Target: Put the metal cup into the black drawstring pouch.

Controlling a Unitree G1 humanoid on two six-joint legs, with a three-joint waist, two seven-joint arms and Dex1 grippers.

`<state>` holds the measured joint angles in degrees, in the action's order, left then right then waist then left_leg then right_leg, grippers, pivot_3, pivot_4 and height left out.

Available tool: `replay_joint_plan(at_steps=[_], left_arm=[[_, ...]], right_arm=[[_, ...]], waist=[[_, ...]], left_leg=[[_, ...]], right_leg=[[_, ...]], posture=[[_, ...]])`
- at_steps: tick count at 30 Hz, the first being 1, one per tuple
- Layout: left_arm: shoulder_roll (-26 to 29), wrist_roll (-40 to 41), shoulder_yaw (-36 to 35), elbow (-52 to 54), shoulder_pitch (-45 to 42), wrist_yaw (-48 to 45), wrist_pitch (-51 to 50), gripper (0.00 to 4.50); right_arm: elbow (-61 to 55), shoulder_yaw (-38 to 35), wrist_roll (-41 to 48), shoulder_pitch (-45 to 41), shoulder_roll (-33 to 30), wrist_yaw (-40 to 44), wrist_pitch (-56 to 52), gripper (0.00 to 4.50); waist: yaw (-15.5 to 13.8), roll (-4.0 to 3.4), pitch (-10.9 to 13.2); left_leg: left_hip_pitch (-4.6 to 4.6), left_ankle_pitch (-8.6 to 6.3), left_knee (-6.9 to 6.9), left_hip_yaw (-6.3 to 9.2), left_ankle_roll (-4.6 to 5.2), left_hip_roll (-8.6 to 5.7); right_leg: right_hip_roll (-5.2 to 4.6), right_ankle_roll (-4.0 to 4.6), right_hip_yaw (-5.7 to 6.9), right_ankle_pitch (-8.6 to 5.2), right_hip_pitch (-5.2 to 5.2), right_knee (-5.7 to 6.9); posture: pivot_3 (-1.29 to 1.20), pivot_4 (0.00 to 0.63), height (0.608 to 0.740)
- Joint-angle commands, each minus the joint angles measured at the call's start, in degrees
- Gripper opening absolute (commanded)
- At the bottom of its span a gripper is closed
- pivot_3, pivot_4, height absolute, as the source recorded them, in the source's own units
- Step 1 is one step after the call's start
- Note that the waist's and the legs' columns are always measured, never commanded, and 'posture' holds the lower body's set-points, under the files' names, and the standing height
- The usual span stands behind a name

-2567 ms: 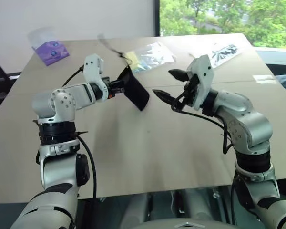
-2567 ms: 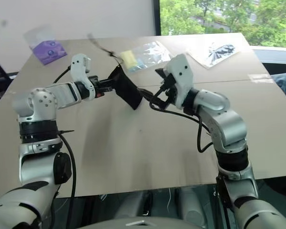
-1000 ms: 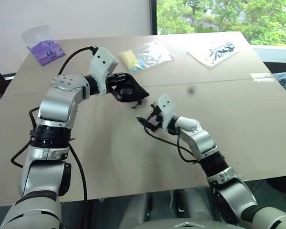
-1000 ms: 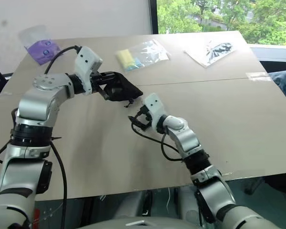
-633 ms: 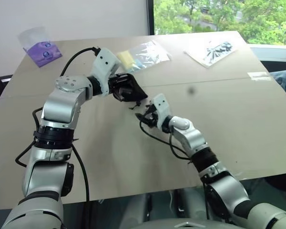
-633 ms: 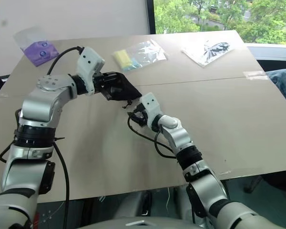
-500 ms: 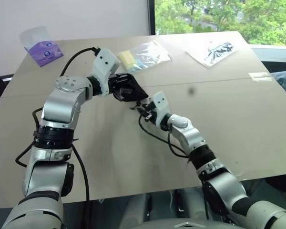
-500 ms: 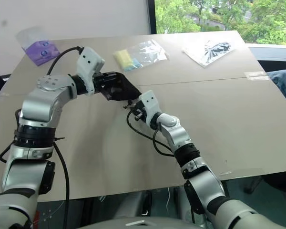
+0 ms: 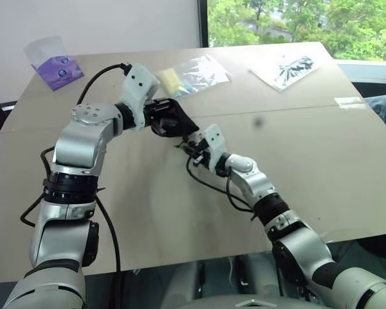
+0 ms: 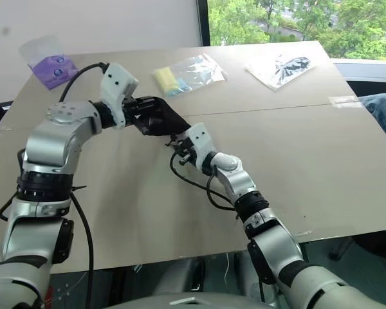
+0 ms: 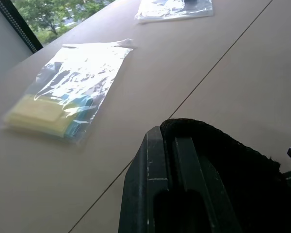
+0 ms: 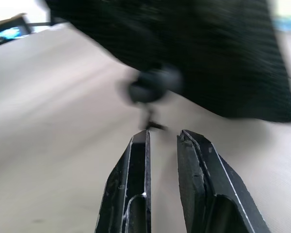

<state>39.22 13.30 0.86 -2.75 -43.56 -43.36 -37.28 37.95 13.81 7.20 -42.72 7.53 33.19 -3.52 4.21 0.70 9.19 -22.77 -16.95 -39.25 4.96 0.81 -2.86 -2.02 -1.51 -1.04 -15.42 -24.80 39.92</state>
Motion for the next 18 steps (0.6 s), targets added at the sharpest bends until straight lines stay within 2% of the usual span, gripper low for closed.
replay_joint_plan(at_steps=[1,9,18], left_arm=[[0.46,1.02,-1.92,3.94,-0.01,0.47,-1.02,0.00],[-0.20,2.47,-2.51,7.16,-0.24,1.00,-4.04,0.00],[-0.71,2.80,-1.63,6.06,-2.06,1.77,-4.11,0.00]], right_arm=[[-2.14,0.11,0.81,-1.93,5.62,-0.37,1.62,0.88],[0.45,-1.93,2.24,-4.56,6.65,-2.53,3.10,0.88],[-0.97,-2.37,3.93,-4.40,6.18,-2.19,3.06,0.88]], waist=[[-0.06,0.00,0.00],[-0.03,0.00,0.00],[-0.05,0.00,0.00]], left_leg=[[0.00,0.00,-0.01,0.00,0.00,0.00],[0.00,0.00,-0.01,0.00,0.00,0.00],[0.00,0.00,-0.03,0.00,0.00,0.00]], right_leg=[[0.00,0.00,0.00,0.00,0.00,0.00],[0.00,0.00,0.00,0.00,0.00,0.00],[0.00,0.00,0.00,0.00,0.00,0.01]], posture=[[0.00,0.150,0.740],[0.00,0.150,0.740],[0.00,0.150,0.740]])
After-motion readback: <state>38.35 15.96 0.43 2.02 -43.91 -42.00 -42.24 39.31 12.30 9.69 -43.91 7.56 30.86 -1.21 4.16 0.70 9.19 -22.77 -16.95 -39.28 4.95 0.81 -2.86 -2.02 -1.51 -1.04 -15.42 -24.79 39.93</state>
